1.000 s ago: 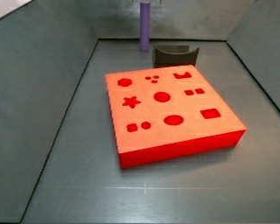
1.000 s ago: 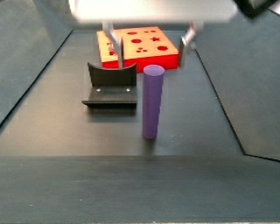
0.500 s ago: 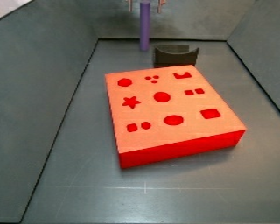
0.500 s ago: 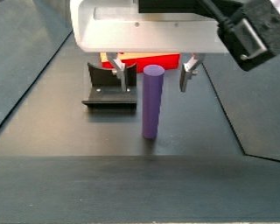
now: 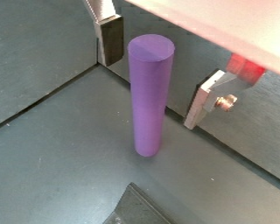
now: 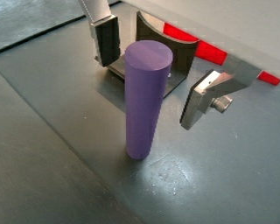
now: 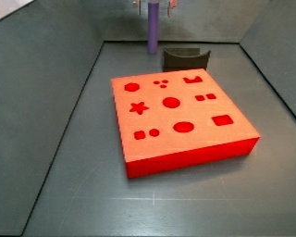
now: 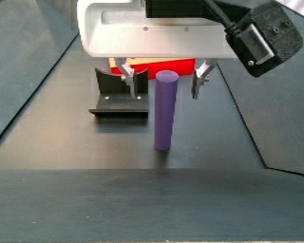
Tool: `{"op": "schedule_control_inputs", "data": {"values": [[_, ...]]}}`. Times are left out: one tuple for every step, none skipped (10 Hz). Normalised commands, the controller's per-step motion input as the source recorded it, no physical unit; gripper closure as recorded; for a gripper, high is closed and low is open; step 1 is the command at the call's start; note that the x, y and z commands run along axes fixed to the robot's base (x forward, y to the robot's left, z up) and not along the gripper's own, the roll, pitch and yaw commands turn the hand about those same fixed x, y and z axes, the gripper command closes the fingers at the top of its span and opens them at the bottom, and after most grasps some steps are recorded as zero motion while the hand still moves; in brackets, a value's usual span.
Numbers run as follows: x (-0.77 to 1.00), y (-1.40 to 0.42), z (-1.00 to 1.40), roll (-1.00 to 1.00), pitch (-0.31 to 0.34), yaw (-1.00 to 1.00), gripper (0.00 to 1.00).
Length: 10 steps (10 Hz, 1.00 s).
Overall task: Pick up the round object. Move up. Move to above the board. Insert the round object.
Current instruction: Pick up the round object.
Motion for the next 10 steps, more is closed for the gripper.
{"op": "schedule_control_inputs", "data": {"values": [[0.00,0.00,0.00,0.00,-0.006,0.00,0.00],[0.00,0.00,0.00,0.00,0.000,0.00,1.00],[0.00,0.00,0.00,0.00,0.000,0.00,1.00],[0.00,0.00,0.00,0.00,0.000,0.00,1.00],[0.00,0.00,0.00,0.00,0.000,0.00,1.00],[0.00,0.00,0.00,0.00,0.000,0.00,1.00],[0.00,0.00,0.00,0.00,0.000,0.00,1.00],[0.00,0.00,0.00,0.00,0.000,0.00,1.00],[0.00,0.00,0.00,0.00,0.000,0.00,1.00],[0.00,0.00,0.00,0.00,0.000,0.00,1.00]]}}
